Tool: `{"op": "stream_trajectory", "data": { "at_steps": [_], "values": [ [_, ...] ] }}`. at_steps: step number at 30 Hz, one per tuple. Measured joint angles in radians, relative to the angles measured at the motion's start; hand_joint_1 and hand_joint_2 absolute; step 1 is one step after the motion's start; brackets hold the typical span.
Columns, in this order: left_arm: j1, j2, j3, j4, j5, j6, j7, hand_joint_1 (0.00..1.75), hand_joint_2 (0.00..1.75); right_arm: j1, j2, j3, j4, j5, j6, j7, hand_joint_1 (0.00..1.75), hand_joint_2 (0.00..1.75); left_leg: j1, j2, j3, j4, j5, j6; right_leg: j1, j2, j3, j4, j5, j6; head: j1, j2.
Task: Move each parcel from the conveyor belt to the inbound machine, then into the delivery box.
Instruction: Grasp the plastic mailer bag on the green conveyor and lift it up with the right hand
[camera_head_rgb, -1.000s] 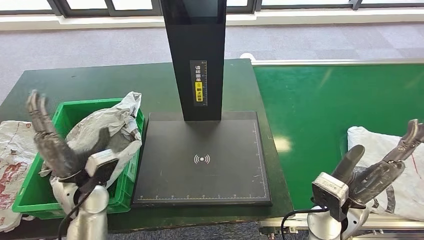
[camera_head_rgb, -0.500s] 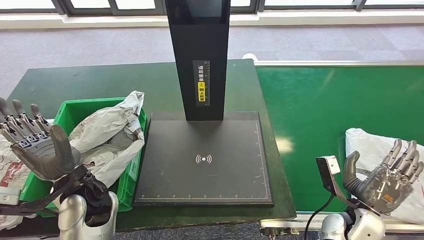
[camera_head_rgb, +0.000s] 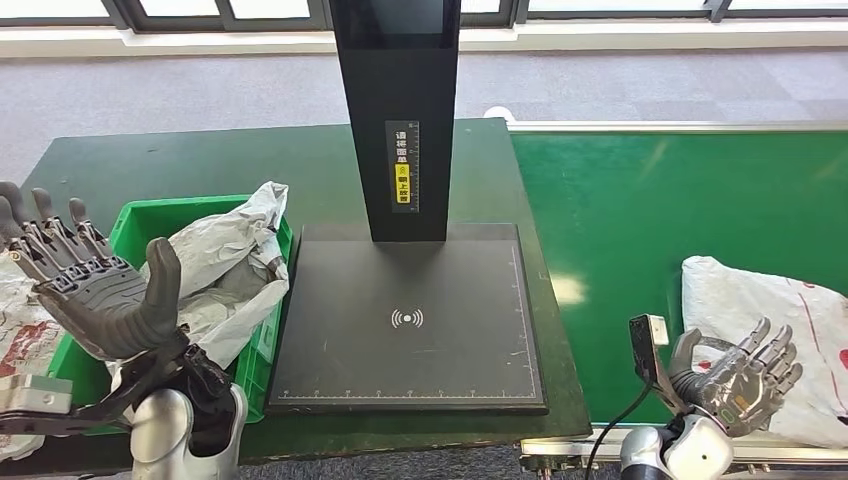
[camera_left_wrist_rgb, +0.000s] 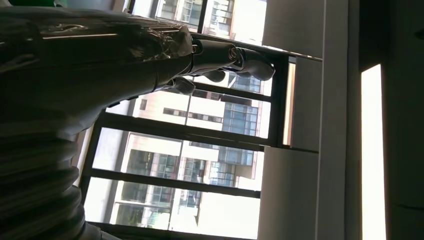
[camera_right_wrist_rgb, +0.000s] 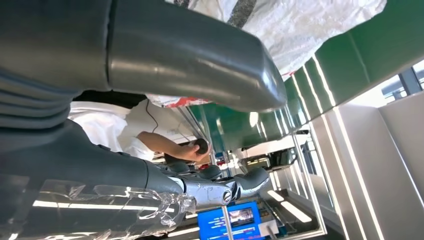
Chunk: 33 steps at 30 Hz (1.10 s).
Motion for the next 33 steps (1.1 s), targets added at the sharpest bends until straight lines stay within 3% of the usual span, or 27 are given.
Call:
{"op": "stream_trajectory", "data": {
  "at_steps": [4,11,15,22,33],
  "values": [
    [0.0,0.001,-0.018,0.002,-0.018,0.008,0.0,0.0,1.75,-0.008,-0.01,-0.006,0.038,0.003,0.0,0.018,0.0,0.0,0.0,0.0,0.0,0.0,0.0,0.0,0.0,0.0,0.0,0.0,0.0,0.0,0.0,0.0],
    [-0.001,0.002,-0.043,0.016,-0.035,0.012,0.0,0.0,1.75,-0.032,-0.067,-0.008,0.193,0.017,-0.001,0.157,0.0,0.0,0.0,0.0,0.0,0.0,0.0,0.0,0.0,0.0,0.0,0.0,0.0,0.0,0.0,0.0],
    [-0.002,0.002,-0.048,0.023,-0.041,0.012,0.0,0.0,1.75,-0.042,-0.096,-0.007,0.276,0.017,-0.001,0.212,0.0,1.75,0.0,0.0,0.0,0.0,0.0,0.0,0.0,0.0,0.0,0.0,0.0,0.0,0.0,0.0],
    [-0.004,0.002,-0.049,0.045,-0.05,0.007,0.0,0.0,1.75,-0.051,-0.139,0.007,0.374,0.017,-0.001,0.286,0.0,1.75,0.0,0.0,0.0,0.0,0.0,0.0,0.0,0.0,0.0,0.0,0.0,0.0,0.0,0.0],
    [-0.007,0.002,-0.049,0.071,-0.051,0.005,0.0,0.0,1.75,-0.053,-0.163,0.02,0.42,0.017,-0.001,0.295,0.0,1.75,0.0,0.0,0.0,0.0,0.0,0.0,0.0,0.0,0.0,0.0,0.0,0.0,0.0,0.0]
  ]
}}
